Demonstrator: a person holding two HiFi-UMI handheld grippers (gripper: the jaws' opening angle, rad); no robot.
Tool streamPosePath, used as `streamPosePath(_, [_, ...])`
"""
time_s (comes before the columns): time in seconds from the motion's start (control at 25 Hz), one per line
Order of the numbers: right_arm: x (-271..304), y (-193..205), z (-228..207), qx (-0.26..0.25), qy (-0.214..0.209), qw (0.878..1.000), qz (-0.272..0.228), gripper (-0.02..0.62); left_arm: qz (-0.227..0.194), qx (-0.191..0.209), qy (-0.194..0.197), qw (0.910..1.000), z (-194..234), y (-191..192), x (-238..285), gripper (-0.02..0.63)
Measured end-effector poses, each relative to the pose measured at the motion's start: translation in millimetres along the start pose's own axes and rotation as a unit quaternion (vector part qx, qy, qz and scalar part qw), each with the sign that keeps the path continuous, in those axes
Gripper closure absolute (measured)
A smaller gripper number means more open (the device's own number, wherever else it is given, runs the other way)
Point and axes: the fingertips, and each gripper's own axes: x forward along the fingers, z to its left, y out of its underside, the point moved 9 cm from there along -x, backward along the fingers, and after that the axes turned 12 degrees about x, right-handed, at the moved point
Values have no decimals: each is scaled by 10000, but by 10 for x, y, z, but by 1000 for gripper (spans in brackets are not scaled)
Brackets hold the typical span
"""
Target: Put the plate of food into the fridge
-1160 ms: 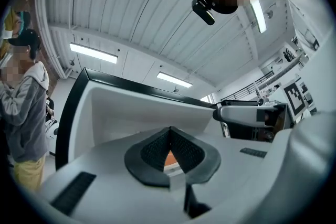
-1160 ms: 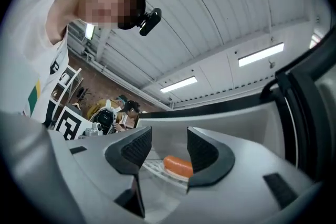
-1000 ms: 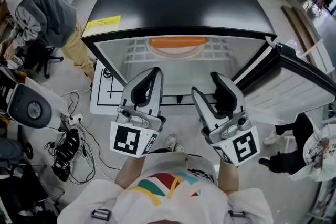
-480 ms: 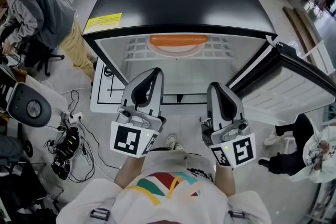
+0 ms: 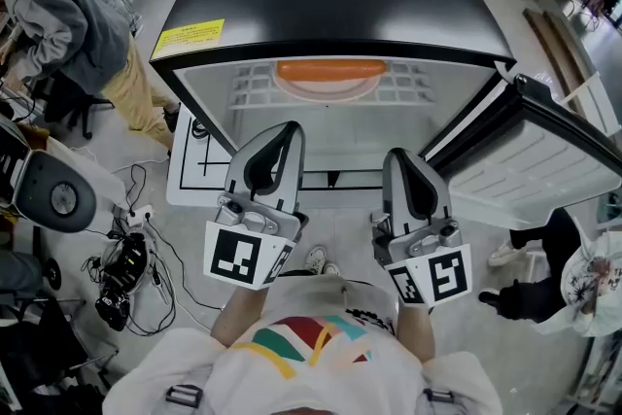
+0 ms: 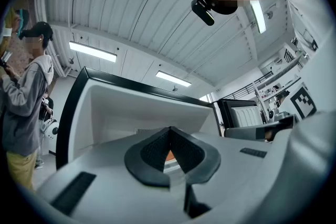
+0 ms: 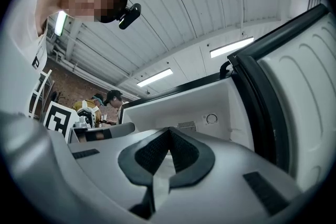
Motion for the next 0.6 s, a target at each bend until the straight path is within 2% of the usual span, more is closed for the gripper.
streamPosePath(0.6, [72, 83, 116, -156, -256, 9993, 242, 597, 34, 55, -59, 10000, 31, 9, -21, 601])
